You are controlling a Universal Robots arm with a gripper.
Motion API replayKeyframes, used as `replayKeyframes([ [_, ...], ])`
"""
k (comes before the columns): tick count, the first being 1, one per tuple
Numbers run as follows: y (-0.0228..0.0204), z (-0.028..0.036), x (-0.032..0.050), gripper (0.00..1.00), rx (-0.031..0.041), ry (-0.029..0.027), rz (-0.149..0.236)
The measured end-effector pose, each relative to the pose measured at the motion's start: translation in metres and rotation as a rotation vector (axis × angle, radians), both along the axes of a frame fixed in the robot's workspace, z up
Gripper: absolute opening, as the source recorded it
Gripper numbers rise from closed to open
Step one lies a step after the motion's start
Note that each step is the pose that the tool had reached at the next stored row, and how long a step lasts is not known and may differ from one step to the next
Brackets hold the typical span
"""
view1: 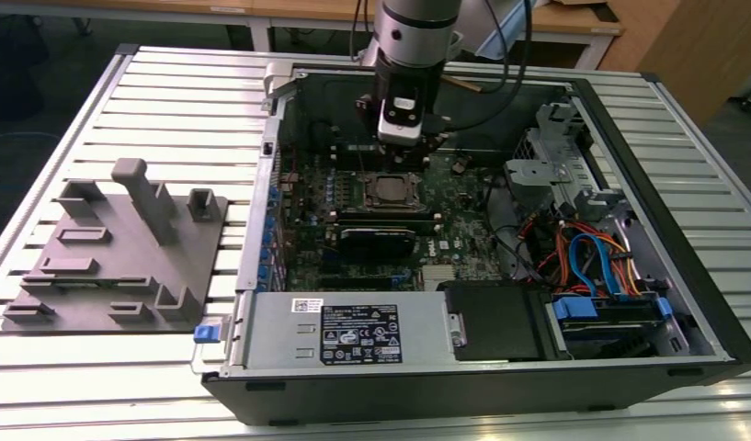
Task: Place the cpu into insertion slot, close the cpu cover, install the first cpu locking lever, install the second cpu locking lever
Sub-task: 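Install the first cpu locking lever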
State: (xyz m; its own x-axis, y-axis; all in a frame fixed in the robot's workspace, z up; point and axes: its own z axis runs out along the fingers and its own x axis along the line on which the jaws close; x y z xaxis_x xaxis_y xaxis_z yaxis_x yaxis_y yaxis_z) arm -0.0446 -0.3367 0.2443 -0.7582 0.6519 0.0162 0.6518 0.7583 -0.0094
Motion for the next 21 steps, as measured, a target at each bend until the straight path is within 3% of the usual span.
replayKeyframes([
  [9,-0.0001,0.0000,-0.0021,0.10,-0.0001,0.0000,0.020],
  [17,-0.0001,0.0000,-0.0023,0.10,0.0000,0.0000,0.147],
  [21,-0.0001,0.0000,-0.0024,0.10,0.0000,0.0000,0.194],
])
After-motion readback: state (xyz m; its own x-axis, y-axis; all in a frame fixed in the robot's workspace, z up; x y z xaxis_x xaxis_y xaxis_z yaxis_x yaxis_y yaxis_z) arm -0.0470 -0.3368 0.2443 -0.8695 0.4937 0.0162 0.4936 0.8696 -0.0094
